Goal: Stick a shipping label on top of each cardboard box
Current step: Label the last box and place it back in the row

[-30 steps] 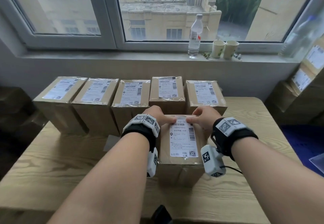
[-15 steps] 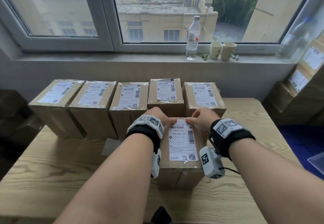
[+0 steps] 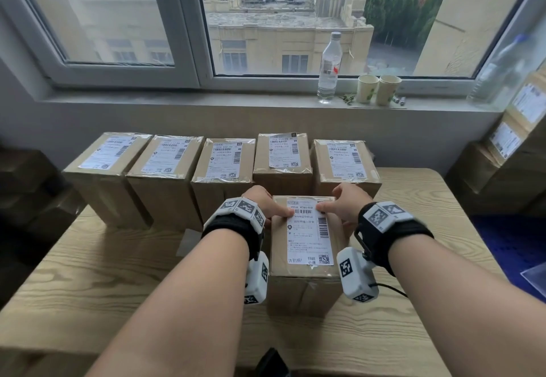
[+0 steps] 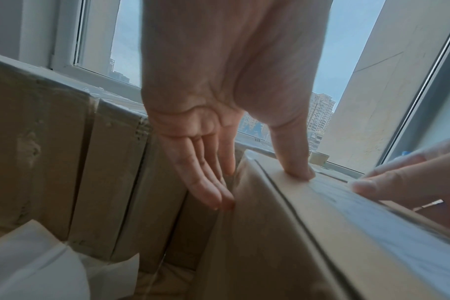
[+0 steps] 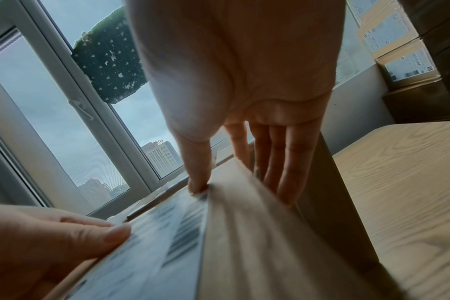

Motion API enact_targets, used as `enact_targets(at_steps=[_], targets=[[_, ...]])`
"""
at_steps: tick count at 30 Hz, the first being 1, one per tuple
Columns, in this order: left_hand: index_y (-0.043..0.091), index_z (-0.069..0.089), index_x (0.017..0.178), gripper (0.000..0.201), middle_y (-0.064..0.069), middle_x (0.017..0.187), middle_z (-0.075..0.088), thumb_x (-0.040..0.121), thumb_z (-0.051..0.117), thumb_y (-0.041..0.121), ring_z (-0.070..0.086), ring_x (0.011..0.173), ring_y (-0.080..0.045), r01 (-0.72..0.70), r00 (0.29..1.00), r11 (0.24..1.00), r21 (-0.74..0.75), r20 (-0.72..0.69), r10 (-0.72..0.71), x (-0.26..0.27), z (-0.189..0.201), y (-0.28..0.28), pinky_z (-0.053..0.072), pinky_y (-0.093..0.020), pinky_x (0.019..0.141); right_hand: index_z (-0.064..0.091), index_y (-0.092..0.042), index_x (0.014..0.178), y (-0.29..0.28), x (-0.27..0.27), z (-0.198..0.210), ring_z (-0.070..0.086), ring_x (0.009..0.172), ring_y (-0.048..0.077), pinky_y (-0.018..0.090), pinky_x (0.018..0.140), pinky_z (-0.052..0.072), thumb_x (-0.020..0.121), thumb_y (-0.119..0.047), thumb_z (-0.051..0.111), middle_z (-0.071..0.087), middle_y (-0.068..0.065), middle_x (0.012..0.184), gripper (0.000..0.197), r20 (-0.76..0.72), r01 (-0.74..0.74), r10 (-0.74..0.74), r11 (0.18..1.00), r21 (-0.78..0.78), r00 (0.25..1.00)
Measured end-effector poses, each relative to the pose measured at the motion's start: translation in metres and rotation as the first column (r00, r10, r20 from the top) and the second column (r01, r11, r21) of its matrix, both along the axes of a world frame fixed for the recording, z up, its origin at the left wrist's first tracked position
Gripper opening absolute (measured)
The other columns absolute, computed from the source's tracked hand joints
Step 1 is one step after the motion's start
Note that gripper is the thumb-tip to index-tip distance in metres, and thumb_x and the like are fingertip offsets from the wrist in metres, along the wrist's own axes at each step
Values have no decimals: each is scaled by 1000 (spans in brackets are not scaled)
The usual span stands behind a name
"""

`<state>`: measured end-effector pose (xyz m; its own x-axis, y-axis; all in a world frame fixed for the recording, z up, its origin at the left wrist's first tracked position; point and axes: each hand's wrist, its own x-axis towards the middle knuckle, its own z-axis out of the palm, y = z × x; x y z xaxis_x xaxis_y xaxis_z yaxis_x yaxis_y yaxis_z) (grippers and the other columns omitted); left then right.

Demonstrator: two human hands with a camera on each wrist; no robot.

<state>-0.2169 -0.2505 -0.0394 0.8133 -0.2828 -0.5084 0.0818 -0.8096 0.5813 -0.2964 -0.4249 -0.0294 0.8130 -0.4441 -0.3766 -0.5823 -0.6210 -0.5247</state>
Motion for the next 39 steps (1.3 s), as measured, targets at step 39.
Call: enact_targets(at_steps=[39], targets=[[6, 63, 111, 48, -7, 99, 70, 80, 75, 41, 70, 75, -18, -72, 993, 995, -68, -93, 65, -75, 0, 22, 60, -30, 63, 61, -9, 116, 21, -68, -3, 68, 95, 27, 45, 85, 57, 82, -54, 64, 69, 8, 108, 56, -79, 6, 2, 995, 101, 997]])
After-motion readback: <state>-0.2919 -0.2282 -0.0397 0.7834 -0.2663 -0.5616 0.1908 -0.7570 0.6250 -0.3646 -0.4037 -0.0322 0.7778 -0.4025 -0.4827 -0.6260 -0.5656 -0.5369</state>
